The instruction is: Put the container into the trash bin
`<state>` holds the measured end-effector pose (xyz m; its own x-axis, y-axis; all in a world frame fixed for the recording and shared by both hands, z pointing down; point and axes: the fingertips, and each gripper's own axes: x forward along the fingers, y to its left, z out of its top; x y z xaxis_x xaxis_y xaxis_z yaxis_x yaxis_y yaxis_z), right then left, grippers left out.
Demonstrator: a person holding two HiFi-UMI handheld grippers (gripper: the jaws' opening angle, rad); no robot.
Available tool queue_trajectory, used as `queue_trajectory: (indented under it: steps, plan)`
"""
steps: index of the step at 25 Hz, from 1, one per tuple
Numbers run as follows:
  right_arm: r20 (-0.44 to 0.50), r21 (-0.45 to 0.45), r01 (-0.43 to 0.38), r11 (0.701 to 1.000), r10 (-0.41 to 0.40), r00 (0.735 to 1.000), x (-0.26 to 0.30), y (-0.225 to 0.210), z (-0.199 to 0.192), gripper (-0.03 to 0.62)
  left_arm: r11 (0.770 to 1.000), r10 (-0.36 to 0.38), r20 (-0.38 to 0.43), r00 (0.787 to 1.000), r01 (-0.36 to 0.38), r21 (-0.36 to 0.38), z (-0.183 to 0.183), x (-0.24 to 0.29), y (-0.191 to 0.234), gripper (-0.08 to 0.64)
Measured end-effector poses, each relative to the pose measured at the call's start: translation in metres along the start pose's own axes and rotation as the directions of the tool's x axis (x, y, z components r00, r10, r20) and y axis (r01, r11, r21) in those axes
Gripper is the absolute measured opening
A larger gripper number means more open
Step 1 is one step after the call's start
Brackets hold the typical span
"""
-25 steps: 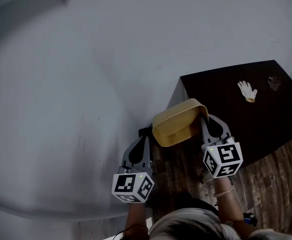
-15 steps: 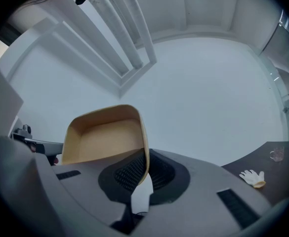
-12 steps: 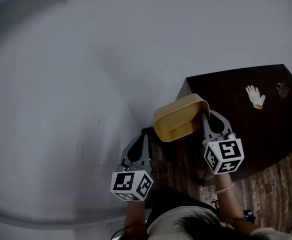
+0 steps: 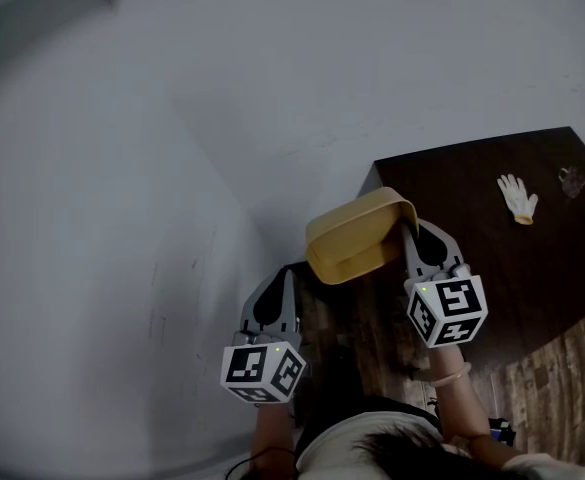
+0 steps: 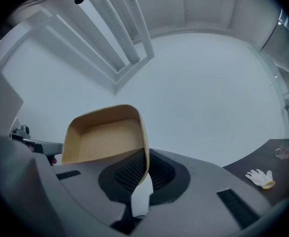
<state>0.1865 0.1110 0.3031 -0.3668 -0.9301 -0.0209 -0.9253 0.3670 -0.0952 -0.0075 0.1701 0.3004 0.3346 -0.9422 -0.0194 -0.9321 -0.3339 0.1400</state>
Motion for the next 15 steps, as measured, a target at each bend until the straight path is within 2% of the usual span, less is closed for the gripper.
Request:
queue_trajectory:
  steps: [15]
  plan:
    - [-0.051,-0.017,0.027,0.999,-0.028,0.998,0.118,0.011,-0.019,0.012,0.999,-0.03,-0.028,0.999,0.029,-0.031,-0.006,0.09,0.088,0.02]
